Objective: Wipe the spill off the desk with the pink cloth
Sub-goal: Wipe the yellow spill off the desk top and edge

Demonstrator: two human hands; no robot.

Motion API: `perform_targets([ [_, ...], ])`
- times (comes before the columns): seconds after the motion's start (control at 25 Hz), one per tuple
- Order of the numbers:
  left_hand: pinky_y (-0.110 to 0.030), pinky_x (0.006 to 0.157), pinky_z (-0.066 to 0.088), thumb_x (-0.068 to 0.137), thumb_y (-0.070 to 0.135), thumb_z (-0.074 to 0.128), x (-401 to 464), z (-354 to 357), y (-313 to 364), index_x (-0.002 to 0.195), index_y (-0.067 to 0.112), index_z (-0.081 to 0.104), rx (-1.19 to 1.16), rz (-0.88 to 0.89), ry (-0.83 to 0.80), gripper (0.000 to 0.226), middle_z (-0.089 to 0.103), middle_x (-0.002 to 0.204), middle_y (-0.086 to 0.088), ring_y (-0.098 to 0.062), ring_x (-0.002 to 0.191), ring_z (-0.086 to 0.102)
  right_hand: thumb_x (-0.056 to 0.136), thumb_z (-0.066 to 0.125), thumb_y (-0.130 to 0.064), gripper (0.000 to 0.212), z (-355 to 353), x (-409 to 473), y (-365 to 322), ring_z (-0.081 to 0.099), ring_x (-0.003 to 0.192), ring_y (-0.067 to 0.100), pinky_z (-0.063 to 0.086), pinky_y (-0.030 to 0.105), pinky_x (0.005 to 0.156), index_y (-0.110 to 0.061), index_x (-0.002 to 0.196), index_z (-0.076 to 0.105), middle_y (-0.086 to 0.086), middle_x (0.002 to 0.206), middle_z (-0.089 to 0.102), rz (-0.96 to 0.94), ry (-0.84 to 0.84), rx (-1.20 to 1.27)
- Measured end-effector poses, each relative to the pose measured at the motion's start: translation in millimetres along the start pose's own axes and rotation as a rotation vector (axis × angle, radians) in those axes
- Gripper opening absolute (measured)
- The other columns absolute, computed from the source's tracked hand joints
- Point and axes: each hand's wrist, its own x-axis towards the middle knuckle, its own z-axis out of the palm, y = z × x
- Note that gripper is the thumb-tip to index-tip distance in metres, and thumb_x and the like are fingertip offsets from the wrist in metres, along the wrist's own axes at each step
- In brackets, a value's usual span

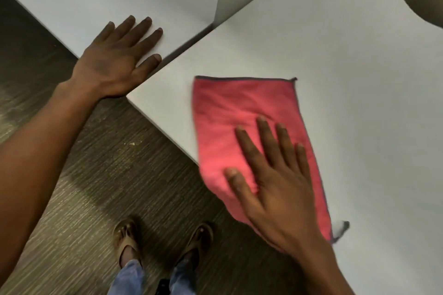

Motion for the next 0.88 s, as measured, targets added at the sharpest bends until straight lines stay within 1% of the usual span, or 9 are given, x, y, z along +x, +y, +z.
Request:
perform_targets([
  [0.12,-0.046,0.128,0.004,0.098,0.067,0.007,0.1,2.2,3.3,0.162,0.034,0.010,0.004,-0.005,0.009,0.072,0.004,0.171,0.003,-0.021,0.158,0.001,0.097,0.015,-0.077,0.068,-11.4,17.7,32.3,-0.002,0.163,0.020,0.010,0.059,0.129,-0.056,0.160,0.002,-0.012,0.176,0.001,0.161,0.012,-0.016],
  [0.24,-0.046,0.128,0.004,0.100,0.064,0.009,-0.5,3.2,2.9,0.162,0.034,0.012,-0.003,-0.020,0.032,0.069,0.007,0.171,0.003,-0.021,0.158,0.003,0.095,0.016,-0.079,0.073,-11.9,71.6,22.9,0.000,0.163,0.025,0.005,0.059,0.129,-0.053,0.161,0.001,-0.008,0.176,0.001,0.262,0.039,0.027],
  [0.32,-0.046,0.128,0.006,0.101,0.060,0.010,-0.4,4.7,3.9,0.161,0.034,0.015,-0.014,-0.025,0.051,0.066,0.010,0.171,0.004,-0.021,0.158,0.005,0.095,0.017,-0.078,0.074,-7.9,106.4,-0.4,-0.001,0.162,0.029,0.001,0.060,0.128,-0.051,0.162,-0.001,-0.004,0.176,-0.001,0.234,0.034,0.048],
  [0.4,-0.046,0.128,0.007,0.102,0.055,0.012,1.9,4.2,5.6,0.161,0.034,0.018,-0.036,-0.025,0.062,0.063,0.013,0.171,0.003,-0.022,0.158,0.008,0.095,0.017,-0.078,0.076,-5.3,126.1,-28.7,-0.004,0.162,0.030,-0.002,0.060,0.128,-0.049,0.163,-0.001,-0.003,0.176,-0.002,0.155,0.012,0.062],
  [0.48,-0.047,0.128,0.008,0.102,0.050,0.013,0.5,2.8,4.5,0.161,0.033,0.019,-0.038,-0.020,0.063,0.062,0.014,0.170,0.002,-0.023,0.158,0.009,0.096,0.015,-0.078,0.075,-3.8,121.7,-49.0,-0.006,0.162,0.029,-0.002,0.060,0.128,-0.048,0.163,-0.002,-0.003,0.176,-0.003,0.052,-0.005,0.058],
  [0.6,-0.047,0.128,0.007,0.105,0.047,0.016,-0.8,4.5,-1.1,0.162,0.032,0.015,-0.010,0.002,0.052,0.058,0.011,0.171,0.002,-0.022,0.158,0.006,0.099,0.010,-0.075,0.070,-1.8,84.9,-47.6,-0.009,0.162,0.025,-0.001,0.059,0.129,-0.050,0.161,-0.009,-0.008,0.176,-0.006,-0.035,-0.009,0.028],
  [0.68,-0.046,0.128,0.006,0.104,0.049,0.013,1.9,8.1,-3.9,0.162,0.033,0.013,-0.006,0.021,0.047,0.060,0.010,0.171,0.003,-0.021,0.158,0.005,0.098,0.007,-0.077,0.068,-1.1,69.6,-35.0,-0.012,0.162,0.021,-0.002,0.058,0.129,-0.053,0.160,-0.012,-0.013,0.174,-0.009,0.047,-0.002,0.029],
  [0.76,-0.045,0.128,0.007,0.103,0.050,0.012,1.3,11.4,-4.7,0.161,0.034,0.017,-0.018,0.016,0.075,0.061,0.013,0.170,0.004,-0.021,0.158,0.008,0.095,0.005,-0.078,0.070,-2.7,74.6,-28.1,-0.013,0.162,0.019,-0.003,0.057,0.129,-0.055,0.159,-0.011,-0.014,0.174,-0.010,0.169,0.002,0.015],
  [0.88,-0.043,0.127,0.013,0.103,0.044,0.026,-0.3,13.9,-4.0,0.156,0.034,0.035,-0.088,-0.010,0.193,0.055,0.028,0.166,0.005,-0.021,0.156,0.019,0.095,0.009,-0.075,0.072,-4.0,110.8,-41.4,-0.007,0.162,0.022,-0.003,0.057,0.129,-0.052,0.161,-0.006,-0.011,0.175,-0.006,0.231,0.034,0.040],
])
